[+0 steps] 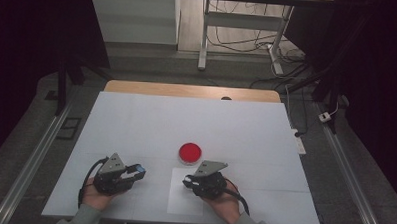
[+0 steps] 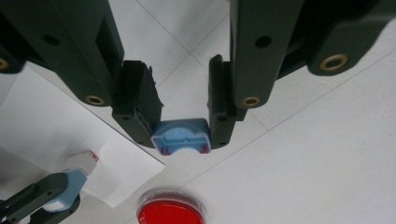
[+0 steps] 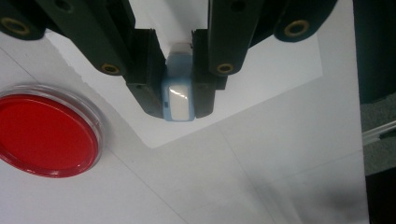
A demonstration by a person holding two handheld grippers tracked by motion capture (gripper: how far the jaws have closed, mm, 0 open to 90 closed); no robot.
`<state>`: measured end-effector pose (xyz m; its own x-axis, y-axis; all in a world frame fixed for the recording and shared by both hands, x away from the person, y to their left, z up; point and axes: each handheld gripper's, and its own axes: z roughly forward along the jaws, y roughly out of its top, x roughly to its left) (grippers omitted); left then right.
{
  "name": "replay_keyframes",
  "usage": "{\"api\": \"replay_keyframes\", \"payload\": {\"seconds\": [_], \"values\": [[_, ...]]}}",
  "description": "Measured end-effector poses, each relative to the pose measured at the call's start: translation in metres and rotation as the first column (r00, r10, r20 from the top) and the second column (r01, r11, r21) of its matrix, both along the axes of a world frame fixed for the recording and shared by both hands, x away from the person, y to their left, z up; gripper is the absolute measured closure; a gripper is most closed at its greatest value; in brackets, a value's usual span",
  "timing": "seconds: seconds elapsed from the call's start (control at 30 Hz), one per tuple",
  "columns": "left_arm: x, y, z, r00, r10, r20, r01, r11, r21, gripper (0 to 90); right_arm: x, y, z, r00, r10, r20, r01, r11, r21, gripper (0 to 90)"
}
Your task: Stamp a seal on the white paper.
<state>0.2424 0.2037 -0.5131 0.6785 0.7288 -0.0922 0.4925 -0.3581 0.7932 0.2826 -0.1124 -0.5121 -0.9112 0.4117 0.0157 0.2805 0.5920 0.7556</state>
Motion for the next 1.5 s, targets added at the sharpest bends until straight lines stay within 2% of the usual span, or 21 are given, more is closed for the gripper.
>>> {"api": "replay_keyframes", "payload": {"seconds": [1.07,1.5], "values": [[-0.0007,-0.0017,0.0003,1.0000,-0.001,0.001,0.001,1.0000,0.000,65.4,-0.0048,0.0040,-0.0009,0.9992,-0.003,0.040,0.005,0.999,-0.050,75.9],[-0.0005,-0.0018,0.0001,1.0000,-0.001,0.000,0.001,1.0000,0.000,65.4,-0.0052,0.0043,-0.0011,0.9991,0.000,0.042,0.002,0.999,-0.050,75.9]]}}
